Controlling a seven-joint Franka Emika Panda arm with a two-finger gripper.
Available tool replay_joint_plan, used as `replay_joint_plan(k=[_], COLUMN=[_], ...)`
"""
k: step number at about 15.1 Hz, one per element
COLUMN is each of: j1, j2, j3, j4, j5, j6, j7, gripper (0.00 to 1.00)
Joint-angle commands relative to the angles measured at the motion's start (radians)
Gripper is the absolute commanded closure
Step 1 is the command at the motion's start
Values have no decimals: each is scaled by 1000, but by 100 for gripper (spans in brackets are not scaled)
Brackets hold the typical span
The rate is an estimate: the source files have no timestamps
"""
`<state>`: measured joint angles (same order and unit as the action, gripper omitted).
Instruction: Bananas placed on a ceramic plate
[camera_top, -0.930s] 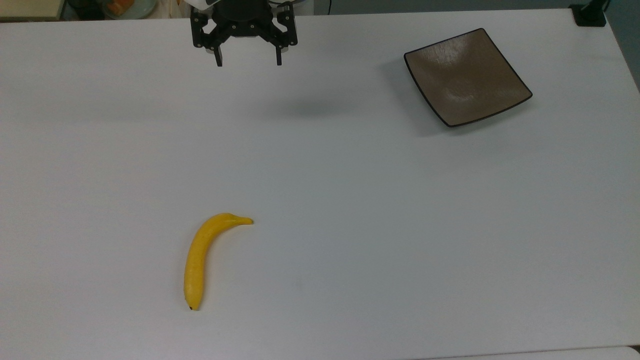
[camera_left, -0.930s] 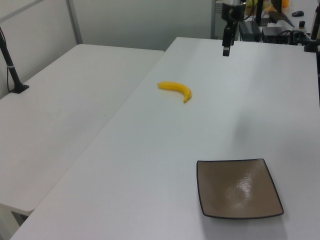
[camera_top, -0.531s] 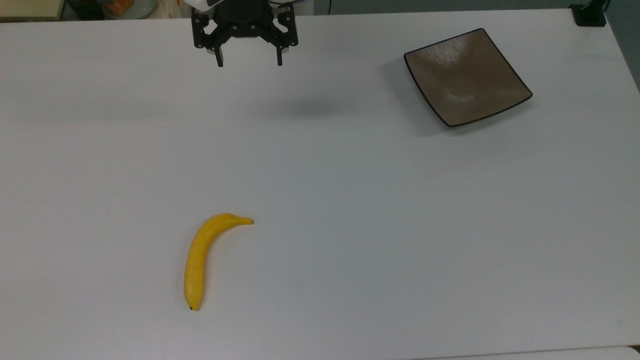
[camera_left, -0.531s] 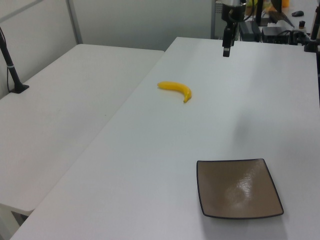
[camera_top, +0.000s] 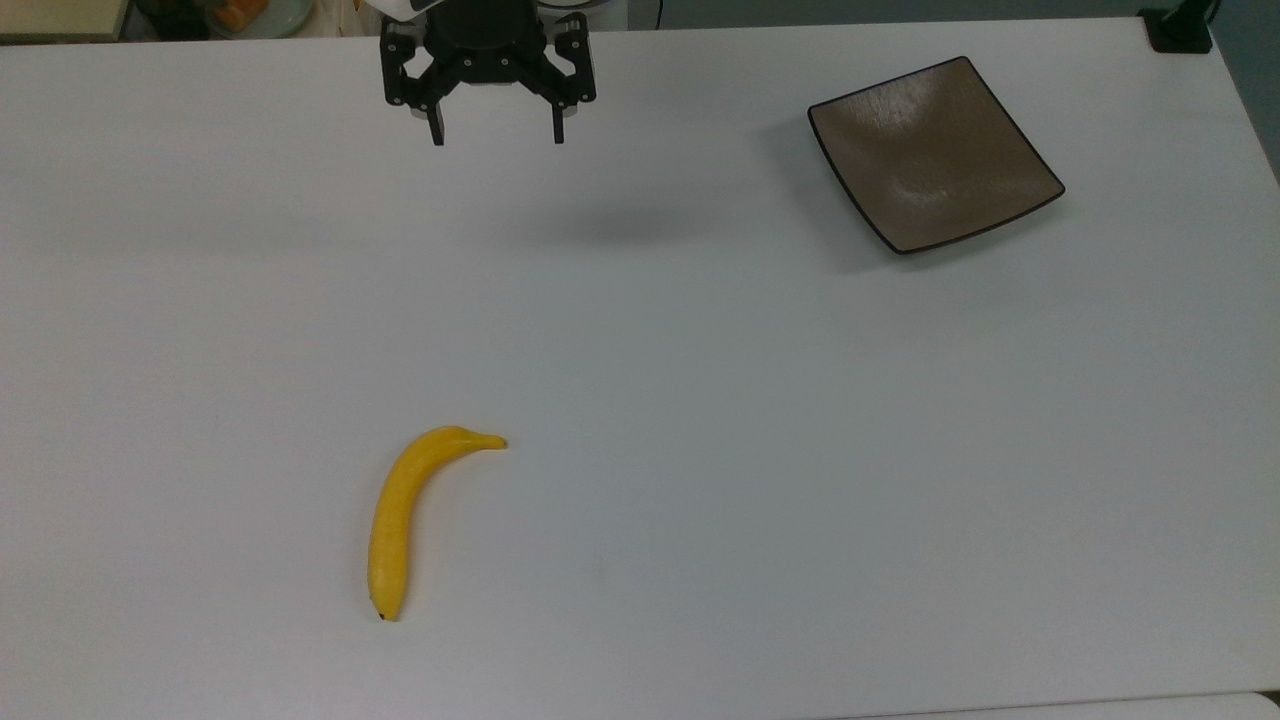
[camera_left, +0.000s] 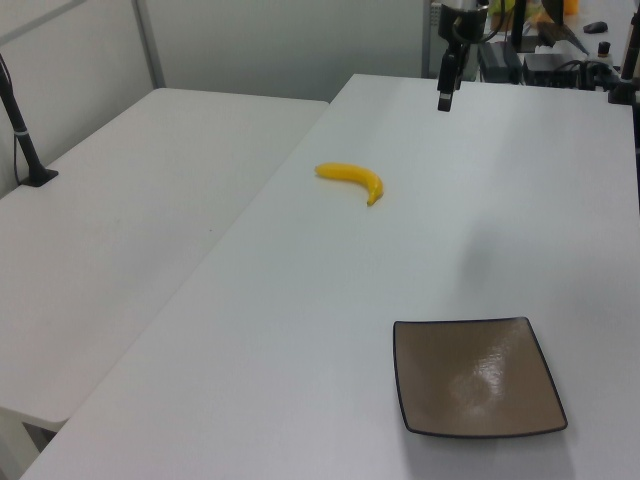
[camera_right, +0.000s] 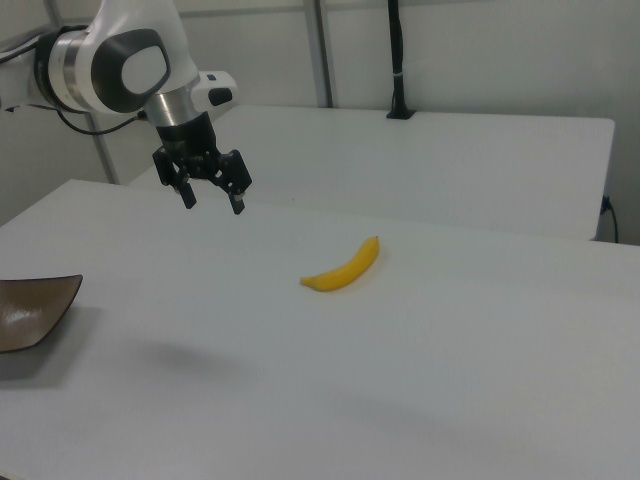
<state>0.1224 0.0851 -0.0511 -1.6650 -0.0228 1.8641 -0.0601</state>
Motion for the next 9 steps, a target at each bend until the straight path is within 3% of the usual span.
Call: replay_joint_plan(k=[1,9], j1=[11,-1], j2=[4,151], j3=[-4,-4], j4=[-18,33], j5=[20,1], j6=[81,324], j7=[64,340], gripper=[0,0])
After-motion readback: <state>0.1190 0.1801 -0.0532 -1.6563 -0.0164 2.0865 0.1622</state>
